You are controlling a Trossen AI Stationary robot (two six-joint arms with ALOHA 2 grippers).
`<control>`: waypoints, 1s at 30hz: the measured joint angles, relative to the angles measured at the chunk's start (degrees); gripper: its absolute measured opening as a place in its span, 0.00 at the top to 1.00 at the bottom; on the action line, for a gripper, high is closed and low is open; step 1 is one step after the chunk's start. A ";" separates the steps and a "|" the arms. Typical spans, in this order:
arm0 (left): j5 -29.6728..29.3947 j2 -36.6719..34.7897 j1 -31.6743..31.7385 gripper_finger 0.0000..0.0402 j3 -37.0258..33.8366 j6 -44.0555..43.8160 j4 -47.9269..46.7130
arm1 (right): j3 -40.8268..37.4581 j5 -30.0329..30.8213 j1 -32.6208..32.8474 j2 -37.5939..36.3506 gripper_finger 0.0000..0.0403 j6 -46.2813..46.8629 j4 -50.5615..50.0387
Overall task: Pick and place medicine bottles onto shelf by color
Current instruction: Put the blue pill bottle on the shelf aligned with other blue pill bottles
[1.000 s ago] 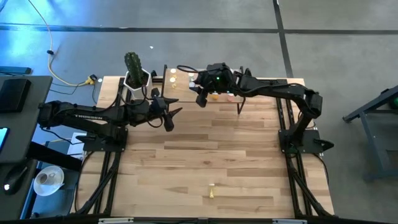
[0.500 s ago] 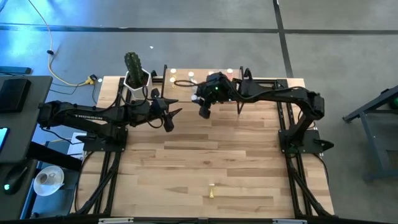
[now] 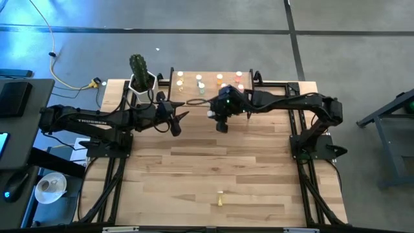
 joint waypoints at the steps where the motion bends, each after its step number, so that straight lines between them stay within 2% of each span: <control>1: 0.00 0.00 0.09 0.54 0.00 0.00 -0.01 | -2.35 -0.36 -0.19 -0.53 0.75 0.24 2.20; 9: -0.02 0.00 0.30 0.54 0.00 -0.03 0.42 | -15.75 -5.56 0.15 -6.88 0.75 1.43 21.55; 14: 0.01 0.00 0.33 0.54 0.00 -0.87 0.14 | -17.53 -6.08 0.09 -6.91 0.75 1.57 34.38; 19: 0.02 0.00 0.33 0.54 0.00 -0.99 -0.05 | -17.51 -2.91 -0.68 -5.77 0.75 1.37 42.50; 22: 0.02 0.00 0.33 0.54 0.00 -0.99 -0.04 | -17.31 -1.64 -1.47 -4.54 0.75 1.42 45.57; 26: 0.02 0.00 0.42 0.54 0.00 -0.52 -0.07 | -13.75 -1.24 -2.86 -2.23 0.75 1.63 44.14; 30: 0.02 0.00 0.44 0.54 0.00 -0.09 -0.05 | -7.68 0.16 -4.20 -0.14 0.75 1.60 35.25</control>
